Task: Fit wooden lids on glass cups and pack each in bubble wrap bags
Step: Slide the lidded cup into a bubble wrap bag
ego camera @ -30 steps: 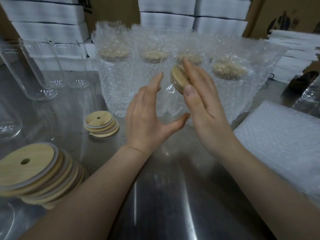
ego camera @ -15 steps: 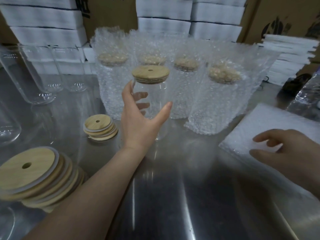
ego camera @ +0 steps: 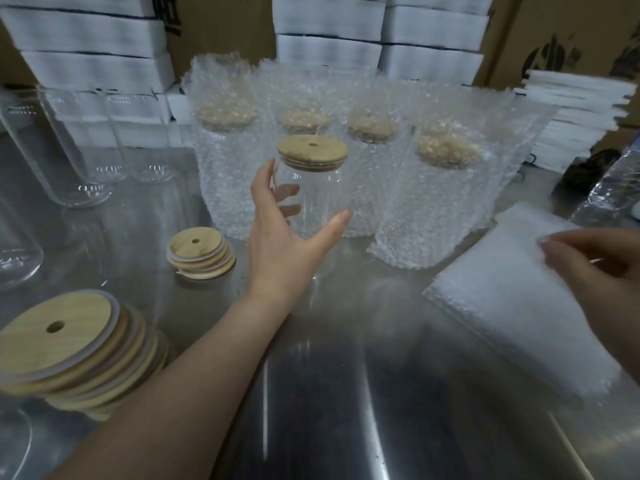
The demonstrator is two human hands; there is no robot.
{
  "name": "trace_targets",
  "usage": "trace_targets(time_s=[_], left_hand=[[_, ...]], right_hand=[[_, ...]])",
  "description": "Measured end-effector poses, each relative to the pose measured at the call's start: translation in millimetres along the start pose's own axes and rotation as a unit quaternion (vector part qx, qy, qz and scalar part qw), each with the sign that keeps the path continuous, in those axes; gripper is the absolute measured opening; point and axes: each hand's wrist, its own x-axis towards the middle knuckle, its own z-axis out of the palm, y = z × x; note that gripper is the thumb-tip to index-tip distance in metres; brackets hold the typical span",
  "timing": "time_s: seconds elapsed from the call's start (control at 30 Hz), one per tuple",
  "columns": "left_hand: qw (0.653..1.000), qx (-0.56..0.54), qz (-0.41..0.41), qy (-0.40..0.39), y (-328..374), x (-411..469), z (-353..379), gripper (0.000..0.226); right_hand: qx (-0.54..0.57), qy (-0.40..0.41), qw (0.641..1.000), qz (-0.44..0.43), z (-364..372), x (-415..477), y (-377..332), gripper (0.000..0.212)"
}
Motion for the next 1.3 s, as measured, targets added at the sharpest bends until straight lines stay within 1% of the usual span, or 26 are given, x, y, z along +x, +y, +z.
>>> trace_targets(time_s=[0.03, 0.07, 0.13, 0.23, 0.27, 0.33, 0.4, 0.47, 0.53, 0.6, 0.67, 0.77, 0.83, 0.87, 0.9, 1.0, 1.07, 1.1, 1.17, 1.2, 1.23, 1.3], left_hand=[[1.0, 0.0, -0.004, -0.002, 1, -1, 0, 0.102], [1.0, -0.002, -0.008, -0.005, 3, -1, -1, 0.104], [1.0, -0.005, -0.021, -0.013, 6, -1, -2, 0.108], [0.999, -0.009, -0.046, -0.016, 9, -2, -4, 0.111], [0.998, -0.01, -0.055, -0.014, 10, -3, -4, 0.11], [0.997, -0.01, -0.072, -0.009, 13, -6, -3, 0.106], [0.998, -0.006, -0.067, 0.007, 17, -8, -4, 0.103], [0.999, 0.013, -0.021, 0.048, 24, -9, -6, 0.099], [0.992, 0.04, 0.05, 0.106, 31, -9, -8, 0.086], [0.975, 0.069, 0.138, 0.16, 37, -9, -9, 0.068], [0.953, 0.102, 0.219, 0.185, 42, -11, -9, 0.053], [0.929, 0.152, 0.294, 0.168, 50, -15, -6, 0.035], [0.921, 0.168, 0.332, 0.119, 53, -21, -2, 0.028], [0.925, 0.161, 0.332, 0.089, 55, -24, -1, 0.029], [0.936, 0.15, 0.312, 0.062, 57, -28, 2, 0.031], [0.972, 0.135, 0.191, -0.003, 61, -35, 8, 0.044], [0.985, 0.115, 0.123, -0.03, 61, -37, 11, 0.049], [0.989, 0.104, 0.096, -0.035, 60, -36, 12, 0.048], [0.996, 0.076, 0.046, -0.028, 59, -35, 14, 0.037], [0.999, 0.045, 0.02, -0.021, 59, -35, 15, 0.03], [1.0, 0.005, -0.003, -0.016, 58, -35, 16, 0.021], [0.997, -0.07, -0.039, -0.002, 59, -35, 17, 0.007]], right_hand=[[0.036, 0.01, 0.999, -0.008, -1, -2, -6, 0.039], [0.076, 0.011, 0.997, -0.016, -2, -5, -17, 0.041], [0.166, 0.005, 0.985, -0.037, 0, -12, -45, 0.031], [0.28, -0.006, 0.959, -0.051, 15, -13, -78, 0.011], [0.307, -0.008, 0.95, -0.054, 21, -11, -83, 0.013], [0.345, -0.029, 0.937, -0.05, 35, -5, -94, 0.028], [0.37, -0.056, 0.927, -0.034, 48, 3, -104, 0.032], [0.386, -0.086, 0.918, -0.015, 60, 12, -111, 0.03], [0.407, -0.121, 0.905, 0.003, 71, 17, -117, 0.026], [0.435, -0.144, 0.889, 0.012, 80, 18, -122, 0.022], [0.461, -0.141, 0.876, 0.012, 87, 17, -126, 0.016], [0.519, -0.12, 0.846, 0.016, 94, 13, -125, 0.012], [0.555, -0.124, 0.822, 0.032, 96, 11, -122, 0.017], [0.571, -0.133, 0.809, 0.043, 97, 11, -121, 0.02], [0.585, -0.144, 0.797, 0.055, 98, 11, -118, 0.021], [0.622, -0.18, 0.757, 0.091, 99, 13, -112, 0.022], [0.638, -0.202, 0.734, 0.112, 98, 15, -109, 0.022], [0.638, -0.21, 0.731, 0.116, 98, 16, -107, 0.022], [0.627, -0.215, 0.74, 0.111, 97, 16, -106, 0.021], [0.618, -0.21, 0.751, 0.1, 97, 15, -106, 0.021], [0.603, -0.195, 0.769, 0.083, 98, 15, -106, 0.021], [0.54, -0.136, 0.83, 0.022, 97, 15, -104, 0.018]])
